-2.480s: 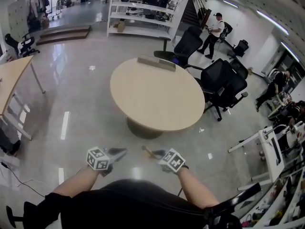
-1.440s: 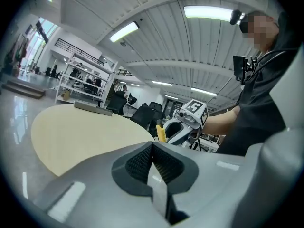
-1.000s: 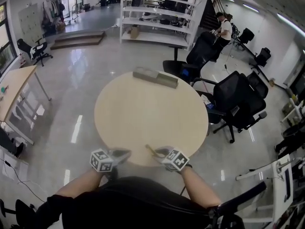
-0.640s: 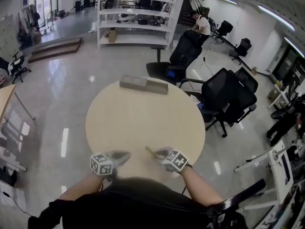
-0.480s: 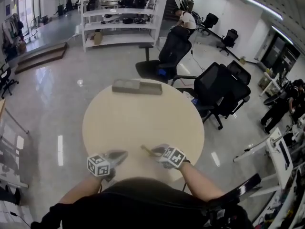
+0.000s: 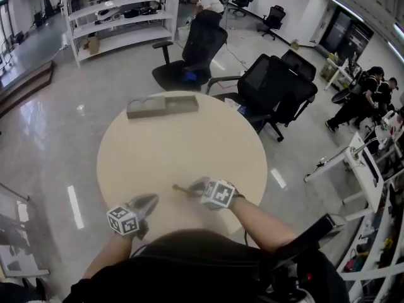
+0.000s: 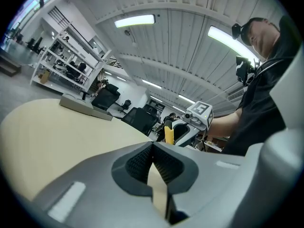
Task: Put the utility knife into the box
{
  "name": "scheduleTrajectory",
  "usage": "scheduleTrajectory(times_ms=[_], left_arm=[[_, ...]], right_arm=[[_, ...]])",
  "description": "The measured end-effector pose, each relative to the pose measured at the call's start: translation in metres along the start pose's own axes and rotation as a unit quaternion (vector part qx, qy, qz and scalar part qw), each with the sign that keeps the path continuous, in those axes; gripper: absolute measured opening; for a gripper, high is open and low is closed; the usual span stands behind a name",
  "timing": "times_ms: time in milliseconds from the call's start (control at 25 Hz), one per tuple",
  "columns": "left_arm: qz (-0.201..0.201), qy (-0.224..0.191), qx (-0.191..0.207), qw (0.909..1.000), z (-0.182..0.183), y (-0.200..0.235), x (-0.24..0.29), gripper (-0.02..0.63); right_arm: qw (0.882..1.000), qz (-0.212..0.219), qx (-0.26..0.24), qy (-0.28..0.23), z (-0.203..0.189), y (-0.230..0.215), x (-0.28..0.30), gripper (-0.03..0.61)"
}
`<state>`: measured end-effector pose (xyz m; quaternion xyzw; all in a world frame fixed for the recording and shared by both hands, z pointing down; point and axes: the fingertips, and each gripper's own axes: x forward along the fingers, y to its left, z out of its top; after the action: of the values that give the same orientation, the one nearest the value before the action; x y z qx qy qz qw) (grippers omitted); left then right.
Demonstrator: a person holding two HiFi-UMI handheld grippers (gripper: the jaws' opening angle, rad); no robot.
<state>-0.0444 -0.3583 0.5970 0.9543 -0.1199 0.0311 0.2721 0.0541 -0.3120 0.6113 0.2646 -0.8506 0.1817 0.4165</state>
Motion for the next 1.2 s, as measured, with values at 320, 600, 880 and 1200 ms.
scheduleTrajectory(times_ms=[320, 600, 880, 1200], left_arm=[[0.063, -0.012, -0.008, 0.9979, -0.001, 0.001, 0.046, -0.002], [0.097, -0.010, -0.008, 0.9952, -0.011, -0.034, 0.091, -0.002], [0.096, -0.005, -0.004, 0.9953, 0.005, -0.013, 0.091, -0.002], [0.070, 0.000, 0.036, 0.9969, 0.042, 0.024, 0.101, -0.002]], right_arm=[[0.998, 0.050, -0.041, -0.008, -0.029, -0.033, -0.012, 0.130], [0.993, 0.078, -0.090, -0.006, -0.062, -0.068, -0.031, 0.130], [0.995, 0.064, -0.076, -0.024, -0.054, -0.079, -0.026, 0.130], [0.996, 0.035, -0.077, -0.007, -0.036, -0.118, -0.026, 0.130]])
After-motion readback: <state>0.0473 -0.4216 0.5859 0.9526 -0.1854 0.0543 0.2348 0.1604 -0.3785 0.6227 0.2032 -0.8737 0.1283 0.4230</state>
